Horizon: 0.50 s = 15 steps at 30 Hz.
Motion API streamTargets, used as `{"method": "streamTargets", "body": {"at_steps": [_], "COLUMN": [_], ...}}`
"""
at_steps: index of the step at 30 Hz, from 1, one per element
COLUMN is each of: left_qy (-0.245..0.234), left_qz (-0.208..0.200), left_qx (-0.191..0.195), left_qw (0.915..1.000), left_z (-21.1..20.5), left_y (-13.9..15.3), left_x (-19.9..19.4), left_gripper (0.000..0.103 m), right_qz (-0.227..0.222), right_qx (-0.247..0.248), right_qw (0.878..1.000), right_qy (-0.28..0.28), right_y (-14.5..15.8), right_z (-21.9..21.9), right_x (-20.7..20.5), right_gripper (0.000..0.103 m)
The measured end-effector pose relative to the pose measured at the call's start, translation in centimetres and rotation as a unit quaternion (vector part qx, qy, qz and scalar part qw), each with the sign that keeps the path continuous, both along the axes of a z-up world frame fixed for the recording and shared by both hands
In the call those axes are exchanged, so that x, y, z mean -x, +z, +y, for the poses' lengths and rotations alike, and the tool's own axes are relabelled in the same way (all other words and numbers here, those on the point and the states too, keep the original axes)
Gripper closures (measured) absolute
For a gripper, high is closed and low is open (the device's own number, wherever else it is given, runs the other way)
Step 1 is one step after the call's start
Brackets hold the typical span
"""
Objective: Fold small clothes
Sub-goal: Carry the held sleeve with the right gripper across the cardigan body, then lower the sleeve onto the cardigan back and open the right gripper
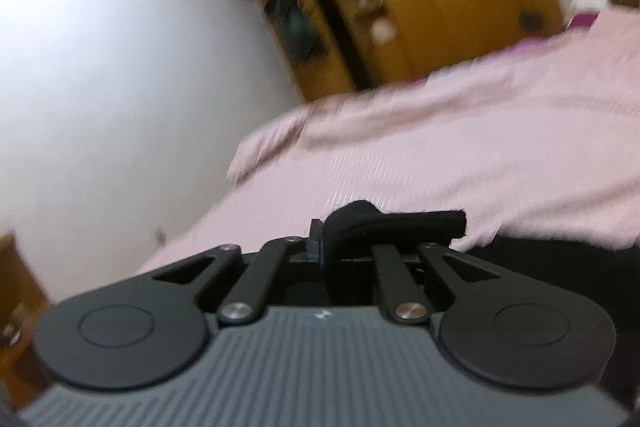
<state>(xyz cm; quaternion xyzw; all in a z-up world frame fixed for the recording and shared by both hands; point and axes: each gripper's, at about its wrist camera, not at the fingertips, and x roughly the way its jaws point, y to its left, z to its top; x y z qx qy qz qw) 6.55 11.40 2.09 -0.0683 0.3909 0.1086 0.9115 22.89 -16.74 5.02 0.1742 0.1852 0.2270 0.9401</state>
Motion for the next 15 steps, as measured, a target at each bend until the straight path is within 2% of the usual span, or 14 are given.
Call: {"method": "streamTargets", "body": {"at_steps": [8, 13, 14, 15], "left_qy": [0.015, 0.020, 0.020, 0.019], "left_qz": [0.009, 0.007, 0.006, 0.005], "left_qx": [0.011, 0.015, 0.015, 0.016], "left_qw": [0.9998, 0.9997, 0.9997, 0.9997], "left_z": [1.5, 1.9, 1.9, 2.0], "left_y": [-1.0, -1.2, -1.1, -1.1], "left_x": [0.1, 0.1, 0.1, 0.1], "left_gripper": [0.000, 0.000, 0.000, 0.000], "right_qz": [0.103, 0.146, 0.151, 0.152], "right_qx": [0.044, 0.076, 0.079, 0.076], "right_qw": [0.991, 0.983, 0.981, 0.981], "right_qy": [0.080, 0.087, 0.090, 0.098], "right_y": [-7.7, -9.5, -9.7, -9.8], "right_z": [7.1, 8.9, 8.9, 8.8], "right_x": [0.8, 1.9, 2.4, 2.6], "right_gripper": [0.093, 0.090, 0.082, 0.064]}}
